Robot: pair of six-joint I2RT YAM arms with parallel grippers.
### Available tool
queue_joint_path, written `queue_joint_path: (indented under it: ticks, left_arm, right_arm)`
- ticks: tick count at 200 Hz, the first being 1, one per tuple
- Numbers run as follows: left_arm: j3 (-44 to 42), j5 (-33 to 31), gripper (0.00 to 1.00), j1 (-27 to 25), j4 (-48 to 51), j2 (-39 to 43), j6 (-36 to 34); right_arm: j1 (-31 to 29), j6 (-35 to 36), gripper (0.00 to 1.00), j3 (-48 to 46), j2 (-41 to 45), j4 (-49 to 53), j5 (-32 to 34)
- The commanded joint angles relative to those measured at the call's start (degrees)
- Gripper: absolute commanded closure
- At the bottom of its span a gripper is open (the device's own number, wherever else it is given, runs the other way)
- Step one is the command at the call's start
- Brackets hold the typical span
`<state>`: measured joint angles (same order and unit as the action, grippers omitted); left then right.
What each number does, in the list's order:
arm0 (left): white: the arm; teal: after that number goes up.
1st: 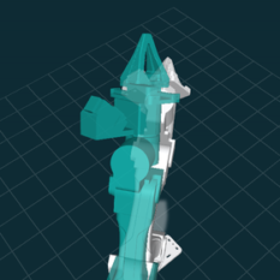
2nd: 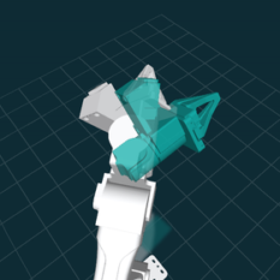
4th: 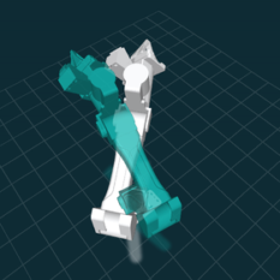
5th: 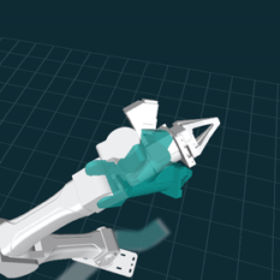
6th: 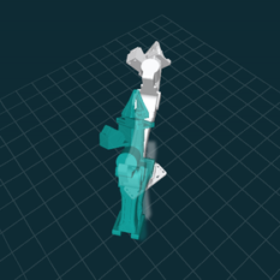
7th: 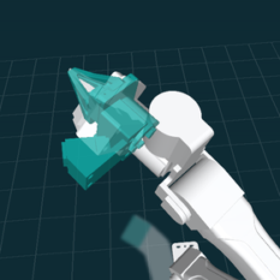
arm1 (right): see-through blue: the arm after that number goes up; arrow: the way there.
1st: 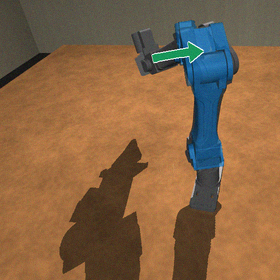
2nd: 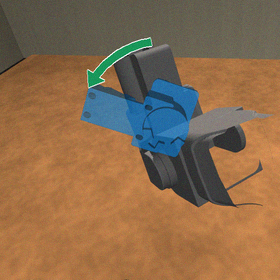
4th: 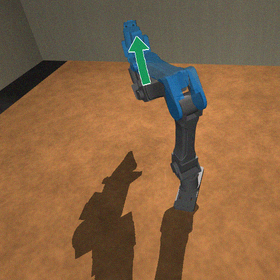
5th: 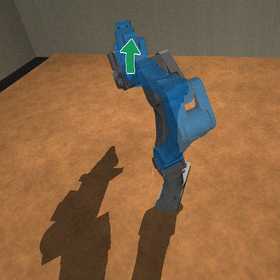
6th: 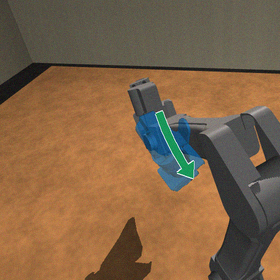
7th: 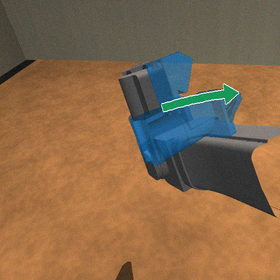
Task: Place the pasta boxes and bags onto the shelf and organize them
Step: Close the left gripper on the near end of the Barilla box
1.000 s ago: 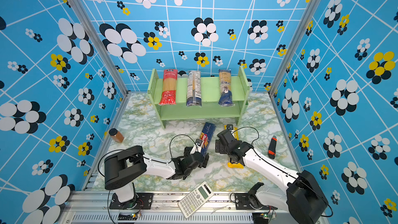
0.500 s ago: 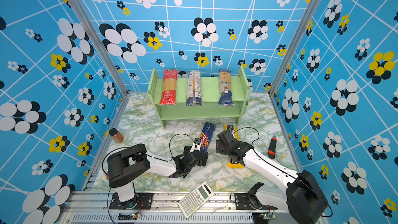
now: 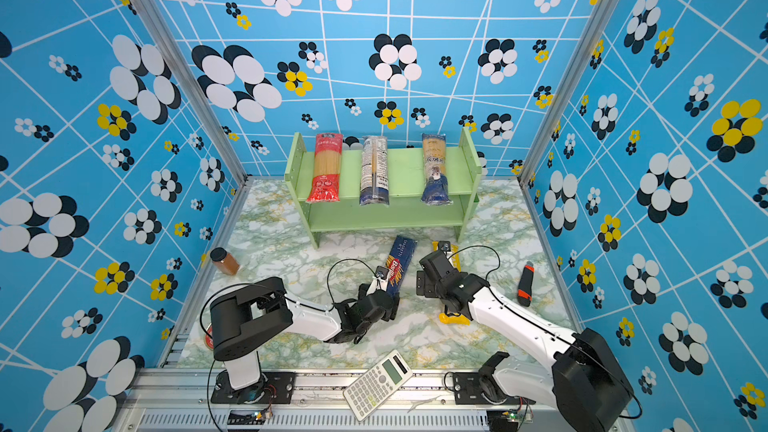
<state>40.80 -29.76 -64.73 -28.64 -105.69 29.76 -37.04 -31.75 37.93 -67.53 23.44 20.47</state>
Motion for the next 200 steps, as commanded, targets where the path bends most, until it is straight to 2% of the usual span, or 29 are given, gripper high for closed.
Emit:
queue_joint_path:
  ticks: [1,36,66,80,84,119,133,174,200]
  left_arm:
    - [0.38,-0.23,0.29,0.64,1.20,-1.70,0.58]
    - [0.45,0.05,0.45,0.74,1.40,-1.76,0.57]
    - [0.44,0.23,0.54,0.79,1.53,-1.63,0.73]
    - [0.42,0.40,0.56,0.87,1.66,-1.63,0.73]
    - [0.47,0.40,0.61,0.92,1.66,-1.57,0.74]
    - [-1.06,-1.45,0.84,0.92,1.15,-0.61,2.70]
    - [-2.74,-2.57,1.00,0.91,-0.44,-0.66,3.77]
    - [-6.14,-5.61,1.00,0.75,-1.62,3.95,6.31]
    - [-6.42,-8.36,1.00,0.56,3.21,7.69,8.13]
  right_arm:
    - [0.39,0.11,0.01,-0.26,0.07,0.51,0.71]
    - [0.41,0.19,0.01,0.03,-0.05,0.53,0.80]
    - [0.50,0.19,0.01,0.12,-0.06,0.72,0.88]
    - [0.47,0.19,0.01,0.12,-0.06,0.77,0.88]
    - [0.47,0.19,0.01,0.12,-0.06,0.76,0.93]
    - [0.47,0.28,0.01,0.04,0.29,1.11,1.03]
    - [0.47,0.33,0.01,-0.05,0.43,1.21,0.98]
    - [0.50,0.39,0.01,-0.05,0.03,1.01,0.93]
    - [0.56,0.46,0.01,0.04,-0.39,1.08,0.98]
